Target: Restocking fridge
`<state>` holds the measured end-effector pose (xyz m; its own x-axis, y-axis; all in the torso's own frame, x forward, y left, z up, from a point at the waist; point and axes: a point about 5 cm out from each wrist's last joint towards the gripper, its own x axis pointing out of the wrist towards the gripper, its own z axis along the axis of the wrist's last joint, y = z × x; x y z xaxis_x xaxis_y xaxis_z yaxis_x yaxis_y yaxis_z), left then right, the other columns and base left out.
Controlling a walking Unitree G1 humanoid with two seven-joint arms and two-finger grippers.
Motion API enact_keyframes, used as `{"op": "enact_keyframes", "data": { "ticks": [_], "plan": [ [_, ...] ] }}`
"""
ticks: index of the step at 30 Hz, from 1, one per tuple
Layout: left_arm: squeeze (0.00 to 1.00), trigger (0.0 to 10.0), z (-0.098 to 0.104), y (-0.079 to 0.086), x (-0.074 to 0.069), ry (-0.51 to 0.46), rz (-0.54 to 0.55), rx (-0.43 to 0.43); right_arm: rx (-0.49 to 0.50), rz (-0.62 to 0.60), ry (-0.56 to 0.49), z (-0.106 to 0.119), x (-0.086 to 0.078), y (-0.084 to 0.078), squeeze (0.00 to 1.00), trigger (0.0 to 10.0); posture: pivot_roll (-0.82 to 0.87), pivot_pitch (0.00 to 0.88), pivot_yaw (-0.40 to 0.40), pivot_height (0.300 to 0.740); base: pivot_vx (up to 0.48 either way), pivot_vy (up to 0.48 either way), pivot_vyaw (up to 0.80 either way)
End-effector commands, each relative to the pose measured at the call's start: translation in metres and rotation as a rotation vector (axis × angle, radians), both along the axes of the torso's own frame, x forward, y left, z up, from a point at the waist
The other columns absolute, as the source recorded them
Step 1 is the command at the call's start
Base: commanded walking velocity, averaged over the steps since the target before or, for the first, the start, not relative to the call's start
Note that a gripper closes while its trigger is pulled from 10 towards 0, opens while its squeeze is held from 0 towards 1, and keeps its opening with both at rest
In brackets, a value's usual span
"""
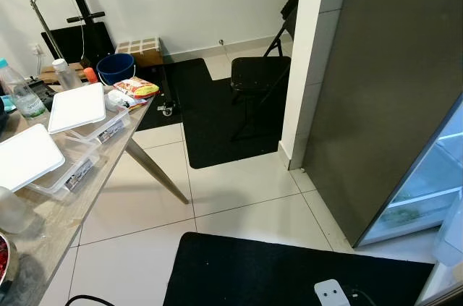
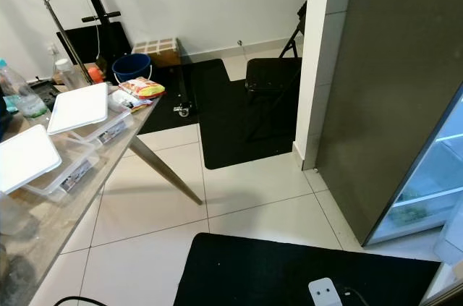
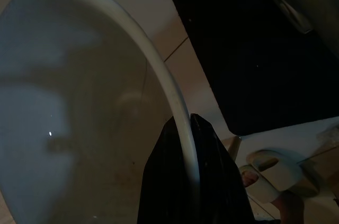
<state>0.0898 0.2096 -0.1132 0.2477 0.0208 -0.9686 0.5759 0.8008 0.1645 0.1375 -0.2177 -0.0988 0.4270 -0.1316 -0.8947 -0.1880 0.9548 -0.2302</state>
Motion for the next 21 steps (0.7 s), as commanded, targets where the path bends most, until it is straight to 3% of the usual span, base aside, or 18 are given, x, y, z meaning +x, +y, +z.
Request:
{"op": "enact_keyframes", "data": {
  "ticks": [1,10,21],
  "plan": [
    [0.00,10.0,-0.001,-0.001,-0.003,0.008,-0.012,0.003,0.023,0.000,0.010,-0.002,-0.001,0.008,0.00,10.0,-0.12,0.031,0.106,0.740,0.000,0.000,0.00],
    [0.00,10.0,0.000,0.006,-0.006,0.017,-0.011,0.012,0.023,-0.001,0.008,-0.002,-0.001,0.007,0.00,10.0,-0.12,0.025,0.114,0.740,0.000,0.000,0.00],
    [0.00,10.0,0.002,0.003,0.005,-0.005,-0.029,0.011,0.022,-0.017,0.008,-0.001,-0.001,0.004,0.00,10.0,-0.12,0.015,0.132,0.740,0.000,0.000,0.00]
  ]
}}
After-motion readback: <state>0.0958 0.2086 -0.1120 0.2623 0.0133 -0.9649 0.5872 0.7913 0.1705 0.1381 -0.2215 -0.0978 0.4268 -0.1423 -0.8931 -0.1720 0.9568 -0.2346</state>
